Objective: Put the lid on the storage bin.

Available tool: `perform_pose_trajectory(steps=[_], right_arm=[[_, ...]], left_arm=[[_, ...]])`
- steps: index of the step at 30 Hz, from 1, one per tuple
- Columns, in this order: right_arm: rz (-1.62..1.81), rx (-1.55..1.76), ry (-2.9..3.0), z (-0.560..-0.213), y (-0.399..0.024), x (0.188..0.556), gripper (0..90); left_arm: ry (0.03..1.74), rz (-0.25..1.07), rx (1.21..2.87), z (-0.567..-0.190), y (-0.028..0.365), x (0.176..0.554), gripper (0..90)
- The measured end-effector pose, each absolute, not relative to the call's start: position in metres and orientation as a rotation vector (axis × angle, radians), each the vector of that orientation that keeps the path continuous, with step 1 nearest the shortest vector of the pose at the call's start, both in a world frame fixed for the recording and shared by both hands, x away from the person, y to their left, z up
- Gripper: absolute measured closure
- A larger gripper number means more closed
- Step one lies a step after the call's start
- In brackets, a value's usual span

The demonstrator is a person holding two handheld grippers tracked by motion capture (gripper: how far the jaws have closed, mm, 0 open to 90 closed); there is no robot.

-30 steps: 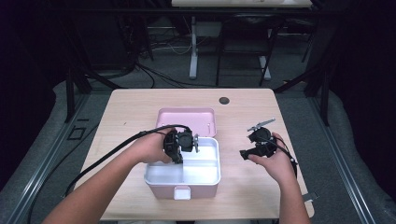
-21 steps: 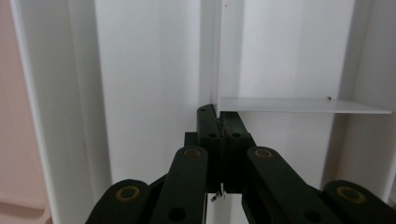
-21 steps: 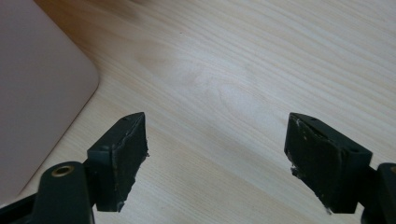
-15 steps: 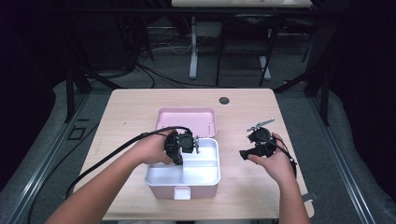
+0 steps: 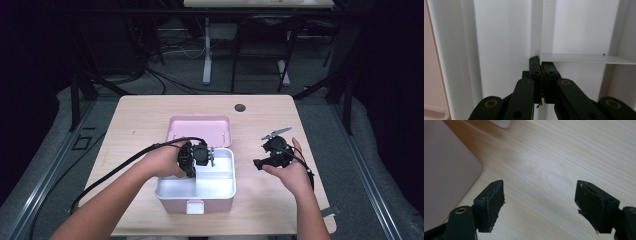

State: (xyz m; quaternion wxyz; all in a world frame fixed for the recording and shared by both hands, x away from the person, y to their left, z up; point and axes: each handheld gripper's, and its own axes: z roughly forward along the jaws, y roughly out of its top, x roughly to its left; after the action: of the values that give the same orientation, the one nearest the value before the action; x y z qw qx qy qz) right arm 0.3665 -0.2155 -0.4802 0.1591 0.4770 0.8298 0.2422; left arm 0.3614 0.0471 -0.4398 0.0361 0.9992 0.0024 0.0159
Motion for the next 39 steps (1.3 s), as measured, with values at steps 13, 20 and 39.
perform_pose_trajectory(steps=[13,20,39], right_arm=[[0.719,1.378,2.386,-0.474,-0.192,0.387,29.1],[0.756,1.381,2.417,-0.465,-0.184,0.402,36.5],[0.761,1.505,2.381,-0.455,-0.162,0.442,56.5]], left_arm=[[0.016,0.096,3.134,-0.44,0.038,0.357,86.8],[0.015,0.084,3.132,-0.44,0.039,0.358,86.9],[0.016,0.078,3.13,-0.44,0.039,0.358,86.9]])
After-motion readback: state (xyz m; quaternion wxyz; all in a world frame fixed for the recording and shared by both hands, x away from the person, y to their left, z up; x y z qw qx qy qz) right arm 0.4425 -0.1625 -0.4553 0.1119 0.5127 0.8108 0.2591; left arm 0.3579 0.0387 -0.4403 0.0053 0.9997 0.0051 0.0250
